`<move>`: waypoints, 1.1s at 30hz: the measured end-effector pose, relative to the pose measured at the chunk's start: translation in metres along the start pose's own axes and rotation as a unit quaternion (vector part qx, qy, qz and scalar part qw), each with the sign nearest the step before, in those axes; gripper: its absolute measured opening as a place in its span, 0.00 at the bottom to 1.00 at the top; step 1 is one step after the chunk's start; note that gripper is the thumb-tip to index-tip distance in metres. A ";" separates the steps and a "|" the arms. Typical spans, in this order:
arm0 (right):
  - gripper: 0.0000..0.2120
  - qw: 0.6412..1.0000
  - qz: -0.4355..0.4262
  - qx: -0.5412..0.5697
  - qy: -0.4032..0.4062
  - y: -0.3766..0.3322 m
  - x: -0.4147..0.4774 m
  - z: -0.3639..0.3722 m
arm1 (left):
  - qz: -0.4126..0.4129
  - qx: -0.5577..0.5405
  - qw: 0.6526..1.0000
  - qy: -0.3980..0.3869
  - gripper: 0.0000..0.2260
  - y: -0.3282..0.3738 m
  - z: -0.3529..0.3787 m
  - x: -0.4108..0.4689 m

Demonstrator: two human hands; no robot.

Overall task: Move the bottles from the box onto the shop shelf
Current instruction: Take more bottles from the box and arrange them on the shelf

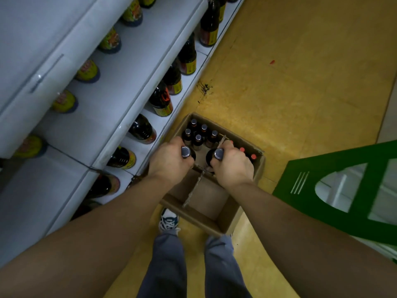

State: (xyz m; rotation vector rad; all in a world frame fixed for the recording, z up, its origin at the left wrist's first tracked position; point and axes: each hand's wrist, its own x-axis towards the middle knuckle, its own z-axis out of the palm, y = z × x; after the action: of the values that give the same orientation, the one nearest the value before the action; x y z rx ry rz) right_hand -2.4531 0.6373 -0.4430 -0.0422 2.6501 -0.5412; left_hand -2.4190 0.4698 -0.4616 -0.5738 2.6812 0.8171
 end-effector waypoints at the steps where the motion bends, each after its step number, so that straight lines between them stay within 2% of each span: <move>1: 0.12 1.000 0.002 0.000 -0.002 -0.002 -0.007 -0.007 | -0.001 -0.003 1.000 -0.002 0.11 0.004 -0.006 -0.006; 7: 0.11 1.000 -0.009 0.011 -0.003 -0.011 -0.046 -0.057 | 0.012 -0.022 1.000 0.007 0.11 0.034 -0.047 -0.040; 13: 0.13 0.999 -0.021 0.042 0.025 -0.023 -0.083 -0.106 | 0.015 -0.022 0.999 0.031 0.12 0.064 -0.089 -0.071; 18: 0.10 0.996 -0.027 0.061 0.055 -0.028 -0.103 -0.134 | 0.016 -0.033 0.998 0.047 0.12 0.087 -0.118 -0.090; 28: 0.09 0.987 -0.070 0.100 0.103 -0.040 -0.125 -0.194 | 0.033 -0.061 0.993 0.098 0.12 0.128 -0.172 -0.121; 33: 0.10 0.983 -0.109 0.078 0.125 -0.052 -0.135 -0.234 | 0.044 -0.080 0.987 0.128 0.10 0.151 -0.204 -0.139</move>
State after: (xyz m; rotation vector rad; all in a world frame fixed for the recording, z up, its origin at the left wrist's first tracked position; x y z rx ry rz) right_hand -2.4317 0.6908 -0.1736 -0.2351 2.8546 -0.8762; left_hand -2.3942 0.5067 -0.1760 -0.6397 2.9089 1.0576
